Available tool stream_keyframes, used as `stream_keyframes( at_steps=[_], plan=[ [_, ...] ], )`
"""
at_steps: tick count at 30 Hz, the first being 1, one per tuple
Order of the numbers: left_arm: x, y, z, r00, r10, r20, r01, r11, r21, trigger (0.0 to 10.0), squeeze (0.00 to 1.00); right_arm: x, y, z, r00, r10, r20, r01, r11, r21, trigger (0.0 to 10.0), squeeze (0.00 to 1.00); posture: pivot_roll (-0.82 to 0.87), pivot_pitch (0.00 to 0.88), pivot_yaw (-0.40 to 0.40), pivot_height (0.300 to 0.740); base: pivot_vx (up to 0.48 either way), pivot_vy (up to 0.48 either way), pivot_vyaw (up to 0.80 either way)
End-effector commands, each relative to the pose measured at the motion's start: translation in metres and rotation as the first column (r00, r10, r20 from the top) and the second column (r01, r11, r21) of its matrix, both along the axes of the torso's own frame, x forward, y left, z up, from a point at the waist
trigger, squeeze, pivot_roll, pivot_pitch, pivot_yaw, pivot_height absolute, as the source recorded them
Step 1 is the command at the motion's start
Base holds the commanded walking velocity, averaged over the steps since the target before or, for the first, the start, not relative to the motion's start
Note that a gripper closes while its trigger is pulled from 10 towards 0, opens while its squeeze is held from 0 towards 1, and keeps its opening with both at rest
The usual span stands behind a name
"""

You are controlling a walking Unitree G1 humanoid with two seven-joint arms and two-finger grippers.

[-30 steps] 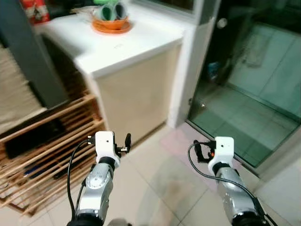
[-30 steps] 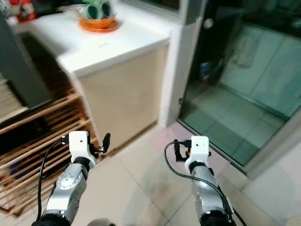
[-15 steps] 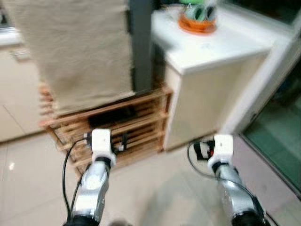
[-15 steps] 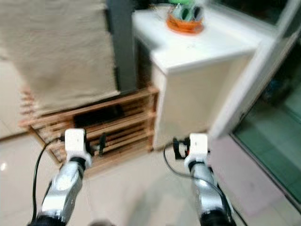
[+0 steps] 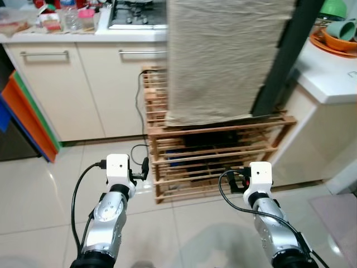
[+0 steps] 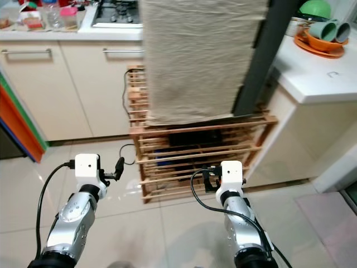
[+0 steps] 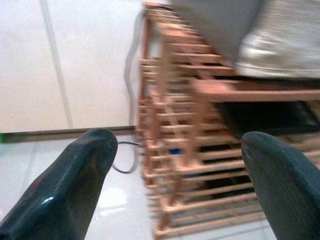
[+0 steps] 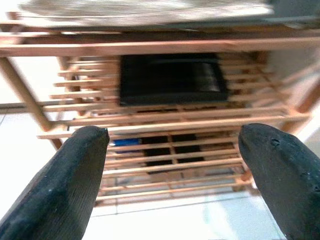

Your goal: Restocking fridge

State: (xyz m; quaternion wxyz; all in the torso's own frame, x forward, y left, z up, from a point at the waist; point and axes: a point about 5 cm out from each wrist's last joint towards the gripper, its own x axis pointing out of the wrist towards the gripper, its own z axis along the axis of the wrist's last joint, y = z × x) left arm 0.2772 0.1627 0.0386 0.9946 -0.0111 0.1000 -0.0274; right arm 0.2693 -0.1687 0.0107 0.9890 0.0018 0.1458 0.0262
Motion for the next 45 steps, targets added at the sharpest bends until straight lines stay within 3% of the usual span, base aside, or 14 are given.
stream_keyframes(
  at_steps=[1, 5, 7, 15, 27, 37, 45],
  plan=[
    [0.001, 0.006, -0.001, 1.0, 0.019, -0.001, -0.019, 0.998, 0.055, 10.0, 0.0, 0.002, 0.001, 0.002, 1.0, -0.008, 0.01, 0.008, 1.0, 0.013, 10.0, 0.0, 0.0, 0.0, -0.025, 0.74, 0.0, 0.0, 0.0],
    [0.002, 0.007, -0.002, 1.0, 0.019, -0.017, -0.018, 0.997, 0.08, 10.0, 0.0, 0.003, 0.002, 0.002, 1.0, -0.006, 0.014, 0.006, 1.0, 0.016, 10.0, 0.0, 0.0, 0.0, -0.024, 0.74, 0.0, 0.0, 0.0],
    [0.004, 0.006, 0.006, 0.999, -0.007, 0.042, 0.006, 1.0, 0.026, 10.0, 0.0, 0.004, 0.004, 0.003, 1.0, 0.0, 0.022, 0.0, 1.0, 0.014, 10.0, 0.0, 0.0, 0.0, -0.018, 0.74, 0.0, 0.0, 0.0],
    [0.007, 0.006, 0.013, 0.996, -0.004, 0.084, 0.002, 1.0, 0.022, 10.0, 0.0, 0.005, 0.005, 0.003, 0.999, -0.001, 0.036, 0.001, 1.0, 0.009, 10.0, 0.0, 0.01, 0.0, -0.017, 0.74, 0.03, 0.383, 0.0],
    [0.01, 0.001, 0.013, 0.996, -0.052, 0.074, 0.043, 0.992, 0.118, 10.0, 0.0, 0.005, 0.006, 0.003, 0.999, 0.005, 0.045, -0.005, 1.0, -0.003, 10.0, 0.0, 0.01, 0.0, -0.013, 0.74, 0.43, 0.128, 0.0],
    [0.015, 0.001, 0.015, 0.994, -0.071, 0.078, 0.059, 0.989, 0.136, 10.0, 0.0, 0.006, 0.007, 0.003, 0.998, 0.02, 0.053, -0.019, 1.0, -0.02, 10.0, 0.0, 0.01, 0.0, -0.014, 0.74, 0.48, 0.0, 0.0],
    [0.018, -0.005, 0.014, 0.994, -0.089, 0.063, 0.081, 0.989, 0.127, 10.0, 0.0, 0.008, 0.006, 0.006, 0.997, 0.011, 0.075, -0.01, 1.0, -0.012, 10.0, 0.0, -0.01, 0.0, 0.003, 0.698, 0.353, 0.0, 0.0]
  ],
)
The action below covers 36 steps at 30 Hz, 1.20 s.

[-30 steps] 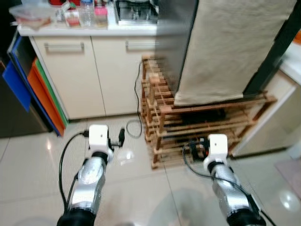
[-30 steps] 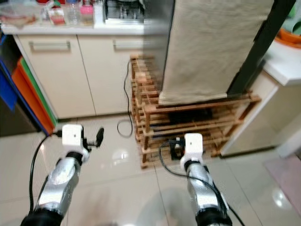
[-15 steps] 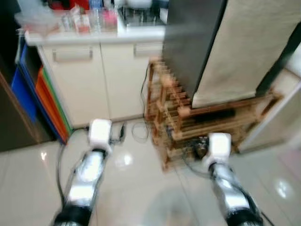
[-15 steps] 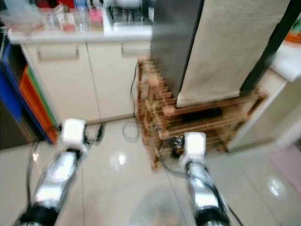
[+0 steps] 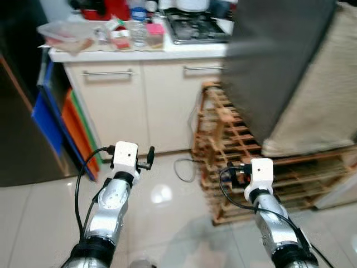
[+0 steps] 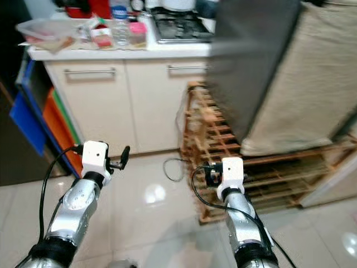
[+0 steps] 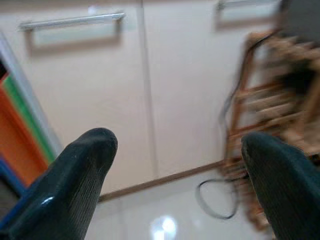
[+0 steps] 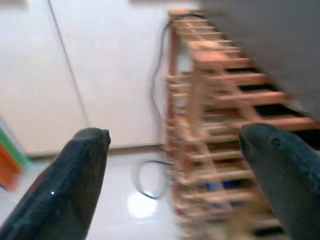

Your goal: Restocking fridge

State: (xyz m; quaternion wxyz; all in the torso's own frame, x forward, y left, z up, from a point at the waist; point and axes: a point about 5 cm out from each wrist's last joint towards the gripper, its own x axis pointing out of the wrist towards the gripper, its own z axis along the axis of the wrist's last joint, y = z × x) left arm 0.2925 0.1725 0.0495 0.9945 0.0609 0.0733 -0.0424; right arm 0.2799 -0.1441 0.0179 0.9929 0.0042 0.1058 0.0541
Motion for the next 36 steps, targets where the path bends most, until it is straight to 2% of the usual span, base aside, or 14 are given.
stream_keyframes(
  at_steps=[1, 13, 14, 15, 19, 26, 32, 36],
  plan=[
    [0.003, -0.015, 0.003, 0.999, -0.047, 0.008, 0.047, 0.999, -0.015, 10.0, 0.0, -0.003, -0.017, 0.0, 0.999, -0.039, 0.003, 0.039, 0.999, -0.023, 10.0, 0.0, -0.01, 0.0, 0.003, 0.694, 0.0, 0.0, 0.0],
    [0.003, -0.012, 0.002, 0.999, -0.042, 0.014, 0.043, 0.998, -0.038, 10.0, 0.0, -0.005, -0.014, 0.001, 0.999, -0.019, 0.028, 0.02, 0.999, -0.041, 10.0, 0.0, -0.01, 0.0, -0.009, 0.631, 0.0, 0.0, 0.0],
    [0.004, -0.011, 0.005, 0.999, -0.03, 0.04, 0.032, 0.998, -0.05, 10.0, 0.0, -0.003, -0.017, 0.006, 0.997, -0.035, 0.064, 0.039, 0.997, -0.061, 10.0, 0.0, -0.01, 0.0, -0.009, 0.627, 0.0, 0.0, 0.0],
    [0.006, -0.008, 0.017, 0.993, -0.013, 0.117, 0.02, 0.998, -0.054, 10.0, 0.0, 0.002, -0.02, 0.021, 0.986, -0.046, 0.158, 0.065, 0.992, -0.113, 10.0, 0.0, -0.01, 0.0, -0.008, 0.618, 0.0, 0.0, 0.0],
    [0.008, -0.008, 0.033, 0.98, -0.025, 0.197, 0.033, 0.999, -0.034, 10.0, 0.0, 0.01, -0.022, 0.039, 0.971, -0.076, 0.226, 0.1, 0.99, -0.097, 10.0, 0.0, -0.01, 0.0, -0.013, 0.6, 0.0, 0.0, 0.0],
    [0.014, -0.009, 0.027, 0.99, -0.009, 0.139, 0.018, 0.998, -0.06, 10.0, 0.0, 0.014, -0.023, 0.034, 0.98, -0.099, 0.172, 0.117, 0.988, -0.101, 10.0, 0.0, -0.01, 0.0, -0.014, 0.6, 0.0, 0.0, 0.0],
    [0.008, -0.013, 0.02, 0.993, -0.036, 0.112, 0.042, 0.998, -0.055, 10.0, 0.0, 0.01, -0.021, 0.033, 0.978, -0.104, 0.178, 0.12, 0.989, -0.082, 10.0, 0.0, -0.01, 0.0, -0.014, 0.6, 0.0, 0.0, -0.16],
    [0.008, -0.013, 0.019, 0.993, -0.038, 0.108, 0.045, 0.997, -0.055, 10.0, 0.0, 0.009, -0.021, 0.033, 0.979, -0.104, 0.175, 0.12, 0.989, -0.084, 10.0, 0.0, -0.01, 0.0, -0.015, 0.616, 0.0, 0.0, -0.46]
  ],
)
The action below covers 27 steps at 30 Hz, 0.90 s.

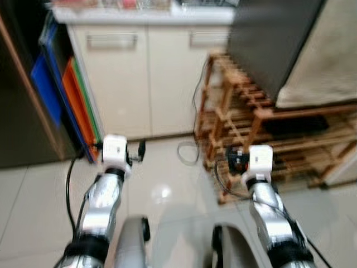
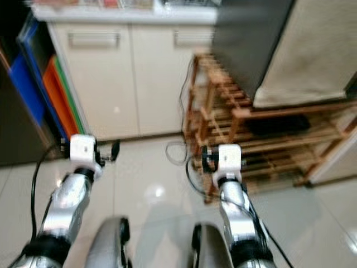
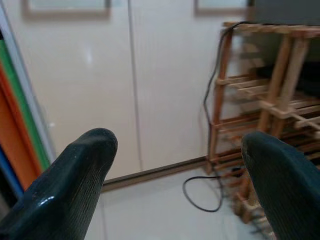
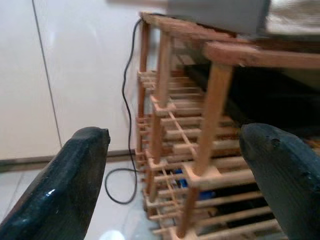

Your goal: Restocking fridge

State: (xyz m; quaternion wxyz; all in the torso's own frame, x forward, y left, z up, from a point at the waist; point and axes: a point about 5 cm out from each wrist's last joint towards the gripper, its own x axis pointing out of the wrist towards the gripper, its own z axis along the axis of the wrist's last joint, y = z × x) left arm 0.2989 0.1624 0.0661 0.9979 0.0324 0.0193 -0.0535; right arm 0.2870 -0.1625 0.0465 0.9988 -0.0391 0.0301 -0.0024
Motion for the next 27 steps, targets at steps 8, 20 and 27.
stream_keyframes(
  at_steps=[8, 20, 27],
  plan=[
    [0.0007, -0.0023, 0.0002, 1.0, -0.017, -0.002, 0.017, 1.0, 0.013, 10.0, 0.0, 0.0008, -0.0039, 0.0016, 1.0, -0.008, 0.006, 0.008, 1.0, -0.013, 10.0, 0.0, -0.01, 0.0, -0.015, 0.646, 0.0, 0.0, -0.31],
    [0.0011, -0.0046, -0.0018, 0.999, -0.036, -0.01, 0.037, 0.999, 0.018, 10.0, 0.0, 0.0028, -0.0024, 0.0019, 1.0, 0.001, 0.005, -0.001, 1.0, -0.004, 10.0, 0.04, -0.01, 0.0, -0.014, 0.707, 0.0, 0.0, -0.13],
    [0.0007, -0.0068, -0.0011, 0.999, -0.05, -0.005, 0.051, 0.999, 0.017, 10.0, 0.0, 0.0036, -0.0026, 0.0028, 1.0, 0.001, 0.011, -0.001, 1.0, -0.004, 10.0, 0.09, -0.01, 0.0, -0.014, 0.738, 0.0, 0.0, 0.0]
  ],
)
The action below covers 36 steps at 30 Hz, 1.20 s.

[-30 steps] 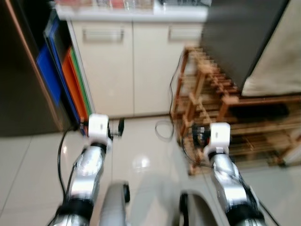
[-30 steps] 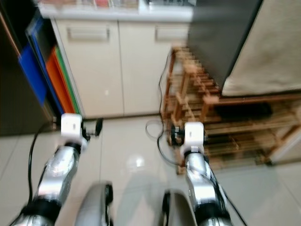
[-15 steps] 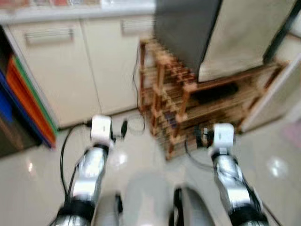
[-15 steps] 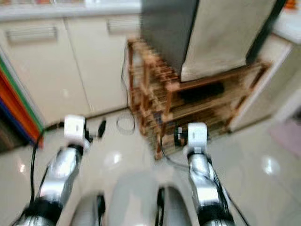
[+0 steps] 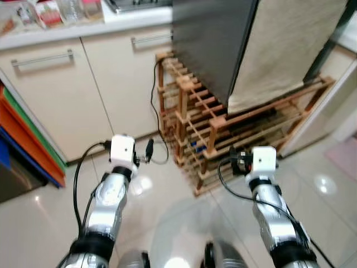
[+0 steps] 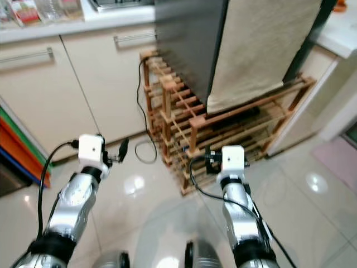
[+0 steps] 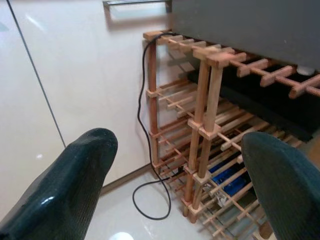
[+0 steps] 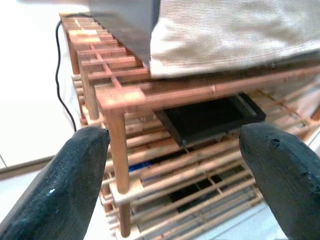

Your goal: Restocking fridge

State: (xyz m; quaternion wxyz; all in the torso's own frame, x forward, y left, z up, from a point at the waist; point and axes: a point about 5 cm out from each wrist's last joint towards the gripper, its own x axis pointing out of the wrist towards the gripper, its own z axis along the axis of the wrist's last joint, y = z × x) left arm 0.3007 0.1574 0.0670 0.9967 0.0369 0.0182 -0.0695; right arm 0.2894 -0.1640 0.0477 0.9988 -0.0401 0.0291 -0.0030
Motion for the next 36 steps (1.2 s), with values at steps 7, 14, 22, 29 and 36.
stream_keyframes(
  at_steps=[7, 14, 22, 29, 36],
  plan=[
    [-0.002, -0.003, -0.002, 1.0, -0.023, -0.003, 0.023, 1.0, 0.02, 10.0, 0.0, 0.0, -0.001, 0.0, 1.0, 0.002, 0.003, -0.002, 1.0, -0.029, 10.0, 0.13, -0.01, 0.0, -0.015, 0.74, 0.0, 0.0, 0.0],
    [-0.003, -0.008, -0.001, 0.997, -0.074, 0.005, 0.073, 0.997, 0.038, 10.0, 0.0, 0.0, 0.0, -0.002, 1.0, 0.012, -0.004, -0.012, 1.0, -0.017, 10.0, 0.12, -0.01, 0.0, -0.014, 0.74, 0.0, 0.247, -0.43],
    [-0.002, -0.009, -0.001, 0.997, -0.081, 0.01, 0.081, 0.995, 0.05, 10.0, 0.0, 0.0, 0.001, -0.003, 1.0, 0.017, -0.009, -0.017, 1.0, -0.009, 10.0, 0.12, -0.01, 0.0, -0.016, 0.74, 0.0, 0.465, -0.75],
    [0.0, -0.007, -0.001, 0.998, -0.065, 0.0, 0.065, 0.997, 0.045, 10.0, 0.0, 0.001, -0.002, -0.002, 1.0, -0.008, 0.003, 0.008, 1.0, -0.016, 10.0, 0.11, 0.0, 0.0, -0.016, 0.74, 0.0, 0.308, -0.75],
    [0.009, 0.008, 0.014, 0.998, 0.055, -0.007, -0.055, 0.964, -0.261, 10.0, 0.0, 0.001, -0.013, 0.008, 0.995, -0.083, 0.063, 0.084, 0.996, -0.01, 10.0, 0.11, 0.0, 0.0, -0.016, 0.74, 0.0, 0.0, -0.11]
  ],
)
